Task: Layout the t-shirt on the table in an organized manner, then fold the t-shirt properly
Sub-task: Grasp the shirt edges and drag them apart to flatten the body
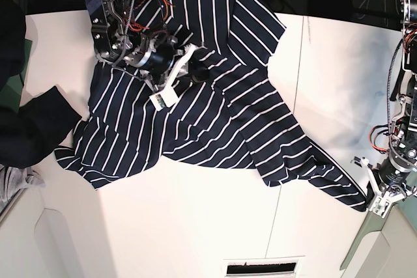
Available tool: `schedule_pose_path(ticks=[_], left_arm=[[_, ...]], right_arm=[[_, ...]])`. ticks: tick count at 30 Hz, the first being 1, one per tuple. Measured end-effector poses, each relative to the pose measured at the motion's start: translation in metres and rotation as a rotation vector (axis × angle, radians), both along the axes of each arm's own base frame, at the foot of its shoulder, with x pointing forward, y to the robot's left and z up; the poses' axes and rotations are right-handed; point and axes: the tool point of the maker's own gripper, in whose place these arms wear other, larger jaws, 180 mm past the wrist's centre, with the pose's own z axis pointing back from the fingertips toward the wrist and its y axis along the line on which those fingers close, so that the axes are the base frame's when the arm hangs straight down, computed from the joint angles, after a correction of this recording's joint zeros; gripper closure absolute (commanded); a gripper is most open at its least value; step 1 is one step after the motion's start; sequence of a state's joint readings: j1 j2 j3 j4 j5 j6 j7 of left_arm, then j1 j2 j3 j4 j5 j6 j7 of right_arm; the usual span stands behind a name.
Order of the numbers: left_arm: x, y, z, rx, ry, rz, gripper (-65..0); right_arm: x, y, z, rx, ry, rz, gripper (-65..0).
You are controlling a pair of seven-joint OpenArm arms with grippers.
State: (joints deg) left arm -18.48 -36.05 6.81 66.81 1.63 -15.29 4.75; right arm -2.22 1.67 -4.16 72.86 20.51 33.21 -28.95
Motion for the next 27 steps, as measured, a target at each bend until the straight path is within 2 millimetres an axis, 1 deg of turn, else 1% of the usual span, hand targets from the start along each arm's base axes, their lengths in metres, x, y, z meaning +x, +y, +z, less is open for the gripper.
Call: schedule_pose_path(ticks=[4, 6, 8, 10, 12, 13, 14, 15, 17, 19, 20, 22, 23, 24, 25, 26, 27], left_arm=[[0.002, -0.003, 0.047, 0.082, -0.067, -0.049, 0.0], [0.004, -0.012, 0.072, 0.098, -0.115, -0.075, 0.0], [0.003, -0.019, 0.092, 0.128, -0.158, -0.107, 0.0], [0.002, -0.023, 0.11, 0.156, -0.195, -0.125, 0.0], [0.001, -0.025, 0.124, 0.172, -0.228, -0.133, 0.0], [0.001, -0.024, 0.128, 0.173, -0.242, -0.123, 0.0], [0.002, -0.02, 0.127, 0.173, -0.232, -0.097, 0.0], [0.001, -0.012, 0.121, 0.172, -0.198, -0.052, 0.0], [-0.004, 0.001, 0.1, 0.133, -0.094, 0.031, 0.0], [-0.012, 0.007, 0.079, 0.075, 0.002, 0.08, 0.0], [-0.018, 0.002, 0.064, 0.063, 0.068, 0.043, 0.0], [-0.036, -0.02, 0.031, -0.001, 0.195, -0.07, 0.0], [-0.045, -0.027, 0.015, -0.027, 0.236, -0.096, -3.5], [-0.054, -0.031, -0.001, -0.037, 0.273, -0.1, -9.8], [-0.064, -0.033, -0.016, -0.042, 0.309, -0.097, -15.9], [-0.073, -0.034, -0.028, -0.043, 0.344, -0.1, -21.5], [-0.08, -0.034, -0.036, -0.044, 0.363, -0.1, -25.1]], right_arm=[[-0.012, -0.012, 0.007, -0.027, -0.016, 0.013, 0.0], [-0.015, -0.014, 0.011, -0.039, -0.024, 0.026, 0.0], [-0.02, -0.014, 0.016, -0.05, -0.027, 0.039, 0.0], [-0.024, -0.013, 0.019, -0.051, -0.031, 0.044, 0.0], [-0.025, -0.013, 0.02, -0.051, -0.035, 0.044, 0.0], [-0.026, -0.013, 0.02, -0.051, -0.035, 0.045, 0.0], [-0.025, -0.013, 0.021, -0.05, -0.035, 0.045, 0.0], [-0.025, -0.013, 0.021, -0.051, -0.036, 0.045, 0.0], [-0.026, -0.013, 0.02, -0.052, -0.034, 0.045, 0.0], [-0.028, -0.012, 0.02, -0.042, -0.027, 0.042, 0.0], [-0.03, -0.012, 0.019, -0.042, -0.023, 0.042, -2.0], [-0.032, -0.012, 0.018, -0.038, -0.013, 0.043, -15.6], [-0.031, -0.012, 0.019, -0.033, -0.017, 0.039, -21.3], [-0.027, -0.011, 0.023, -0.02, -0.037, 0.027, -25.3], [-0.022, -0.01, 0.028, -0.01, -0.059, 0.018, -27.5], [-0.017, -0.011, 0.035, -0.005, -0.088, 0.012, -28.0], [-0.008, -0.012, 0.044, 0.003, -0.123, 0.0, -28.0]])
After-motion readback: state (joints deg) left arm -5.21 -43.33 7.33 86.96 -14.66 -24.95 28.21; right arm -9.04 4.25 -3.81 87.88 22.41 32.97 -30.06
